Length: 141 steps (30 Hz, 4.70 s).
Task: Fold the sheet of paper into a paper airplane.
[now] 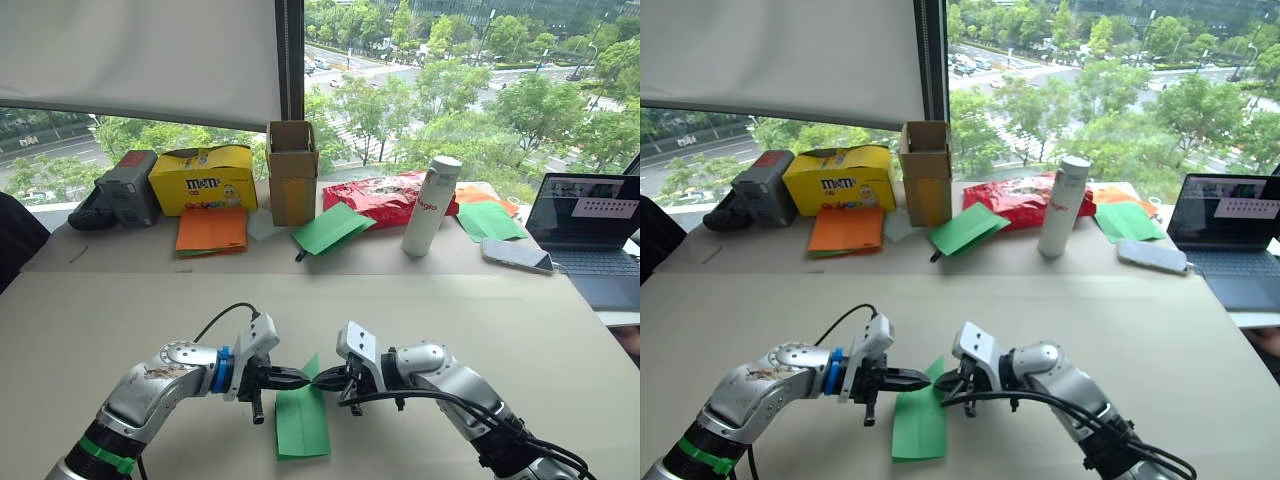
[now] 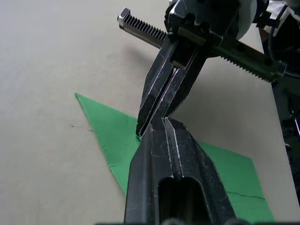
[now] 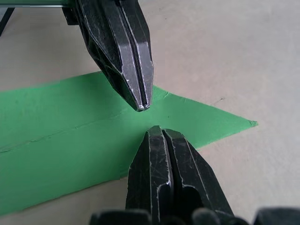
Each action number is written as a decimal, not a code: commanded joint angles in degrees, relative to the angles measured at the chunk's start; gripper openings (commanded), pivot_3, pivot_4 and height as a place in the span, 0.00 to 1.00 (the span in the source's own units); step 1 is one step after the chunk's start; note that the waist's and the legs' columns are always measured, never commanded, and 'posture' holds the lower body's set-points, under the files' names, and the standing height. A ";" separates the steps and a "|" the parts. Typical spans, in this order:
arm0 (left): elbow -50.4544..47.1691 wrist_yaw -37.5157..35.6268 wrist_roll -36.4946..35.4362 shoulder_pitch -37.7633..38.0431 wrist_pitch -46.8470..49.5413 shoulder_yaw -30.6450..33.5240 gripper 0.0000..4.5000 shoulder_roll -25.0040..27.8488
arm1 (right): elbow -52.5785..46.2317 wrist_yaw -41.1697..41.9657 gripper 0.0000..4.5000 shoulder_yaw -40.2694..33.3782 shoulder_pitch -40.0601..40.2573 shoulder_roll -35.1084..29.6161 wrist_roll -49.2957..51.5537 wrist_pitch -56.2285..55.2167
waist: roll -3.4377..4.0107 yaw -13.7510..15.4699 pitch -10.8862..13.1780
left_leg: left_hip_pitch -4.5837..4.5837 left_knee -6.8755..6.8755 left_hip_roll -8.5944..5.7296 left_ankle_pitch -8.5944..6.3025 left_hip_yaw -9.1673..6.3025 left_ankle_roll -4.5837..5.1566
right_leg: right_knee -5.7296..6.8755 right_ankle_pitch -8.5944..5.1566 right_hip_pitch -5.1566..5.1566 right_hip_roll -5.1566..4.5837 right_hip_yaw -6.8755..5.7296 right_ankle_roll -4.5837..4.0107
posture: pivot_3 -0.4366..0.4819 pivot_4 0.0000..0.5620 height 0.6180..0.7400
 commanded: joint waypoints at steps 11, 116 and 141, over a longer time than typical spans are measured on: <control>1.20 -0.54 7.74 2.87 -6.35 -5.52 0.00 0.60 | -0.40 -1.31 0.01 -4.94 -1.25 -1.64 0.72 -2.64 | 0.00 0.12 0.00 | 0.00 0.00 0.01 -0.01 0.00 0.02 | 0.00 0.01 -0.01 -0.03 0.03 -0.01 | 0.48 0.27 1.00; 2.21 1.33 -0.24 2.70 1.20 0.98 0.00 -1.50 | -7.34 9.86 0.01 4.33 17.66 -8.32 -6.63 -12.53 | 0.00 0.18 -0.03 | 0.17 -0.02 0.02 0.01 0.04 -0.03 | 0.43 -0.10 -0.12 -0.10 0.18 -0.07 | 0.48 0.27 1.00; 8.37 2.13 1.97 -2.11 -1.46 1.13 0.00 -6.67 | -15.90 -1.31 0.01 1.04 7.27 -5.65 0.44 1.51 | -0.13 0.71 -0.14 | -0.07 0.01 0.01 -0.16 0.07 0.28 | -0.04 0.02 -0.09 -0.03 0.19 -0.03 | 0.48 0.27 1.00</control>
